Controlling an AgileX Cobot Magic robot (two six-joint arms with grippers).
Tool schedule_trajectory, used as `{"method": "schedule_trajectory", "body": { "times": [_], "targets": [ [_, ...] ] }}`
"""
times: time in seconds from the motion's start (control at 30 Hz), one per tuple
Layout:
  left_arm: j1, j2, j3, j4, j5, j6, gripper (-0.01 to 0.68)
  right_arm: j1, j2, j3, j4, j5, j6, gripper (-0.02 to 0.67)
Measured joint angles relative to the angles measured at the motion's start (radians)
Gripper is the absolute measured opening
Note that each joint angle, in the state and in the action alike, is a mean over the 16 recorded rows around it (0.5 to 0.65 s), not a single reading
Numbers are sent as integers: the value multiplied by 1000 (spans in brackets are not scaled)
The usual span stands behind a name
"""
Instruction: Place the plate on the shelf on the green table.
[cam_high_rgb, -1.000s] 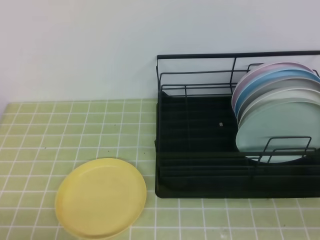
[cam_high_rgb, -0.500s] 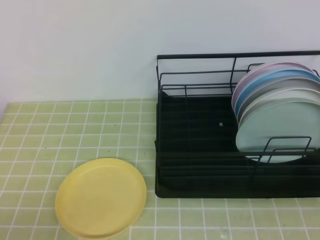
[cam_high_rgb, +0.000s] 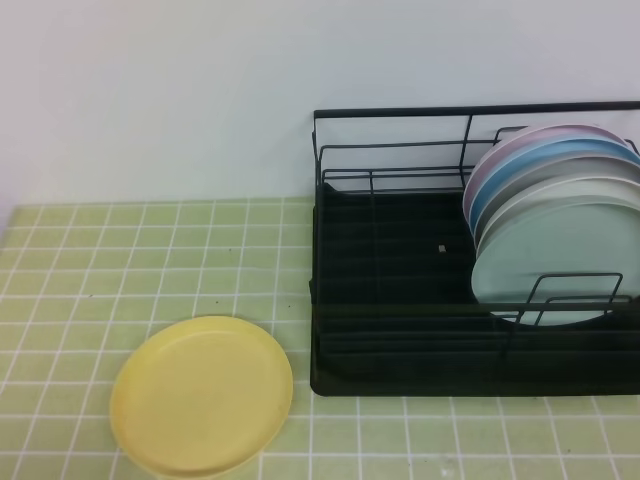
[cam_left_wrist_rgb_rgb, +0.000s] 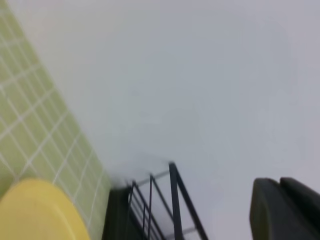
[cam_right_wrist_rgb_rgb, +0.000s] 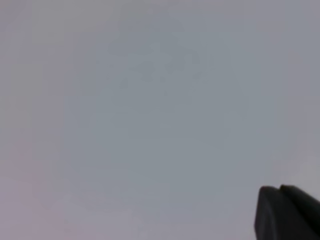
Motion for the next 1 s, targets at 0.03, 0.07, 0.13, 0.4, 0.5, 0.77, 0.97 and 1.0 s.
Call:
{"method": "schedule_trajectory", "body": {
  "times": [0.03,0.07,0.13,0.4,0.5,0.77,0.97,1.0],
  "targets": [
    [0,0,0,-8,10,8,-2,0,0,-5,-32,3,1,-4],
    [0,0,0,-15,22,18,-2,0,0,-12,-68,12,4,-4],
    [0,0,-1,-22,49,51,-2,0,0,-31,-141,52,11,-4],
    [0,1,-53,-23,171,288,-2,0,42,-163,-360,420,26,-4],
    [0,15,-84,-3,211,389,-2,0,90,-222,-417,600,26,-4],
    [0,147,-186,117,298,524,-2,1,241,-329,-406,900,-25,-4],
    [0,359,-274,272,331,497,-2,2,306,-353,-358,1006,-59,-4],
    [0,400,-292,296,334,489,-2,2,309,-355,-350,1020,-65,-4]
  ]
}}
